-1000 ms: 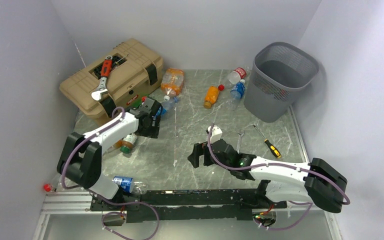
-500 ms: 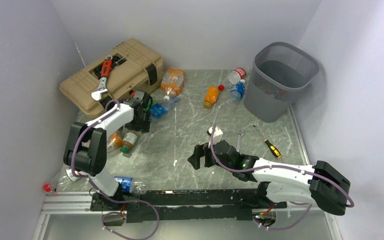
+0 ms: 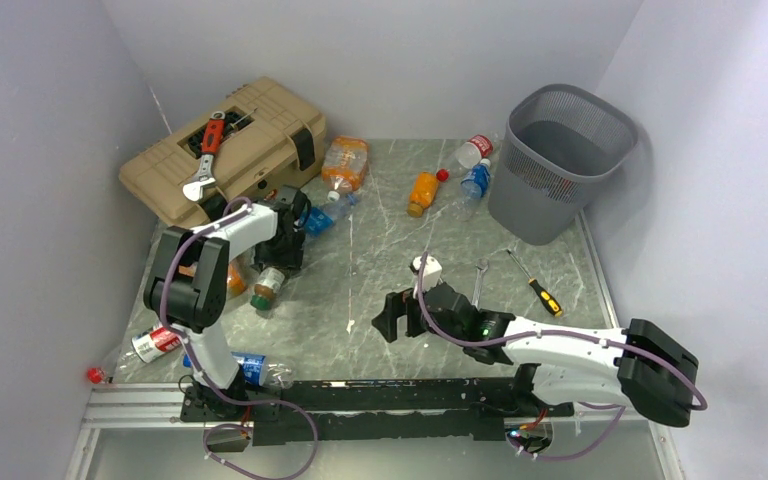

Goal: Put the plastic bottles in the bin
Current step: Pick up the plastic bottle at the center of the board.

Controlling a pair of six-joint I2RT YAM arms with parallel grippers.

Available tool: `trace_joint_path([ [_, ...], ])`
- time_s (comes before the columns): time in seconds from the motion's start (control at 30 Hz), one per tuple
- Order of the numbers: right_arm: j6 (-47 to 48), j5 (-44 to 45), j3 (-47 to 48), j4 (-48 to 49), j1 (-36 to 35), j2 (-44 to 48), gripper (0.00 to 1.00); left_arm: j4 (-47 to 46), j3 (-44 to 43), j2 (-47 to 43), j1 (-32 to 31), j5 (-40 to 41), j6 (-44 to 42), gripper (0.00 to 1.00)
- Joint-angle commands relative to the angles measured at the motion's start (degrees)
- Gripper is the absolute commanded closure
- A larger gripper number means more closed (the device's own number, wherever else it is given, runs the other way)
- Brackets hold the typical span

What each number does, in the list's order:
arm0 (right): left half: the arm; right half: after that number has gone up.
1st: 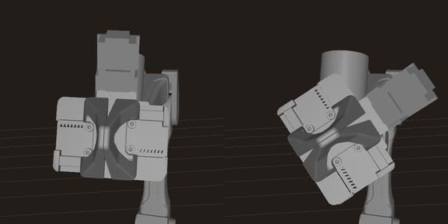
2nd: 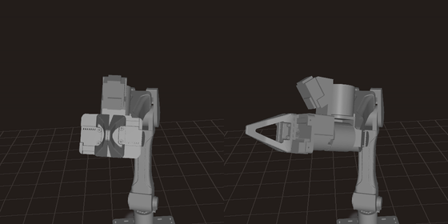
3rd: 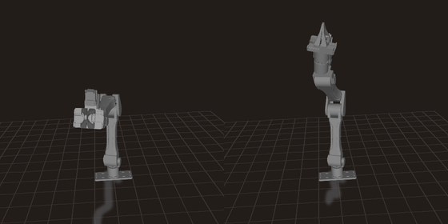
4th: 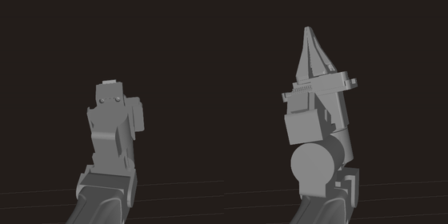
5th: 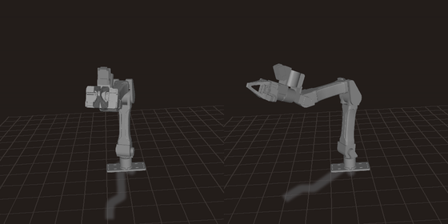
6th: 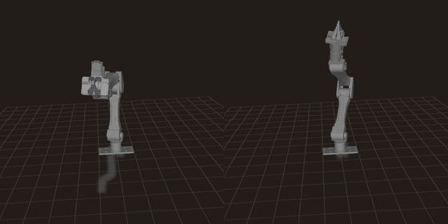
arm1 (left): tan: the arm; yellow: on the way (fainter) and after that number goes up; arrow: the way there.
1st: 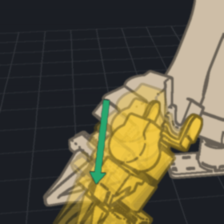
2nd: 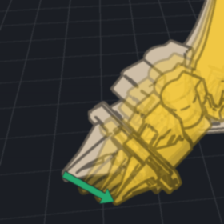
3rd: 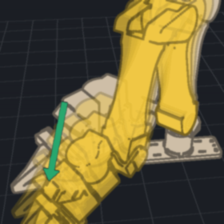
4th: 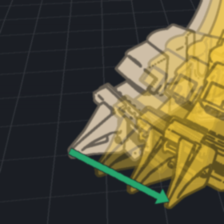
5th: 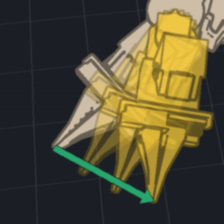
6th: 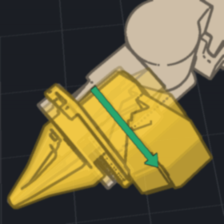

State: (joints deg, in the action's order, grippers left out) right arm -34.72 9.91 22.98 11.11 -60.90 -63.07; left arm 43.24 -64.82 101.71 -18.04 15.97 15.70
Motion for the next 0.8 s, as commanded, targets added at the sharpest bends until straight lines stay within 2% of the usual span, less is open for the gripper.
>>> trace_joint_path([
  [0.0,-0.44,1.58,3.06,1.03,-0.77,3.36,0.00,0.21,-2.07,0.87,-0.33,-4.00,0.07,0.33],
  [0.3,0.24,3.05,3.66,-1.09,-0.87,4.02,0.00,-4.57,1.57,-13.10,-3.26,-9.09,1.96,0.53],
  [0.43,-0.27,0.36,2.68,3.03,-0.84,2.92,0.00,-10.61,5.09,-23.66,-3.18,-16.91,2.76,0.50],
  [0.5,-0.05,-1.51,2.15,6.42,-0.88,2.98,0.00,-15.25,7.81,-30.52,-3.15,-21.14,3.10,0.51],
  [0.6,-0.17,-3.66,0.66,12.49,-0.84,4.41,0.00,-24.29,13.96,-40.07,-2.96,-27.79,4.94,0.59],
  [0.77,0.99,-8.09,0.04,23.83,-0.92,4.29,0.00,-43.05,21.07,-50.38,-2.88,-44.28,13.49,0.57],
])
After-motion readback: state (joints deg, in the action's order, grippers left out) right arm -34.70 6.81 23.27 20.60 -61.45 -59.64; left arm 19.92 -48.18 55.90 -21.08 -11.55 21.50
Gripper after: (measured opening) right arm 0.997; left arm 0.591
